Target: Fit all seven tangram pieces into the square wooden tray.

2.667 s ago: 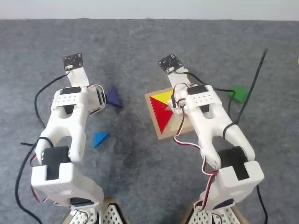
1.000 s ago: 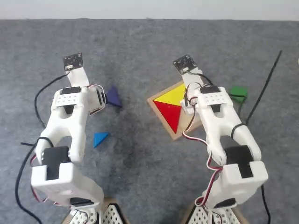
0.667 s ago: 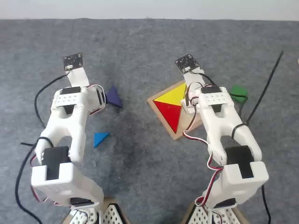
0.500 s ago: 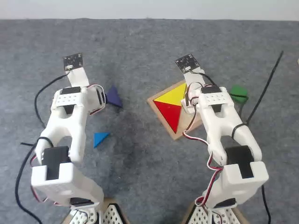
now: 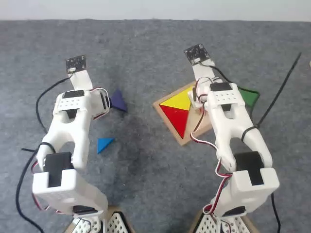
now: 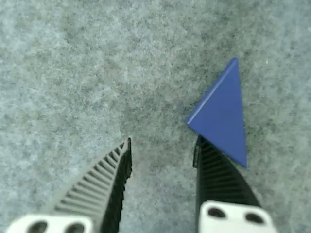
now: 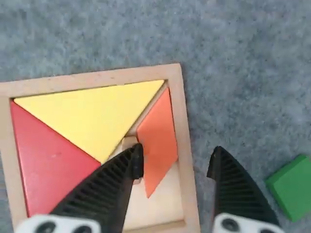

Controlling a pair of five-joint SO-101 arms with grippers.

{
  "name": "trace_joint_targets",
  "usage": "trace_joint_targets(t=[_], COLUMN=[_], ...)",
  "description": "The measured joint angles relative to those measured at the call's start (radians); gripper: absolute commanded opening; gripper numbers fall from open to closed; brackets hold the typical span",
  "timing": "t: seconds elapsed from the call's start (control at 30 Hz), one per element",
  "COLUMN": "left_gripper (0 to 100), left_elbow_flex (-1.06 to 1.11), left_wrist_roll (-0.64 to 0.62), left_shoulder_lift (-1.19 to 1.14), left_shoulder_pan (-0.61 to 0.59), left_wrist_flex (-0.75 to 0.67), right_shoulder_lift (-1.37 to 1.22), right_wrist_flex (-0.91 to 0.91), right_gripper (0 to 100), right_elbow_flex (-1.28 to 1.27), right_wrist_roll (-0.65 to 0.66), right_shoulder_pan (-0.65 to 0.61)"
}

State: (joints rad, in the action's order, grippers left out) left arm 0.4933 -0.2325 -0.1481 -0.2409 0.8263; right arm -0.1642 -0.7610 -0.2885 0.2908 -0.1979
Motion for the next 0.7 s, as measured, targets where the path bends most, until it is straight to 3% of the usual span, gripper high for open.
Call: trace_joint_targets(t=[0.37, 0.7], left_gripper=[21, 21], left_elbow_flex=[0.000, 0.000], left_wrist_roll=[0.034, 0.034], left_shoulder_lift=[0.000, 0.000], left_shoulder_pan=[0.000, 0.000], left_wrist_flex=[0.000, 0.000], right_shoulder_lift=[-0.046, 0.133], right_wrist_flex=[-0.011, 0.015], right_gripper=[23.4, 23.4], right_elbow_flex=[0.035, -0.109], right_wrist_roll=[0.000, 0.000], right_shoulder_pan=[0.000, -0.041])
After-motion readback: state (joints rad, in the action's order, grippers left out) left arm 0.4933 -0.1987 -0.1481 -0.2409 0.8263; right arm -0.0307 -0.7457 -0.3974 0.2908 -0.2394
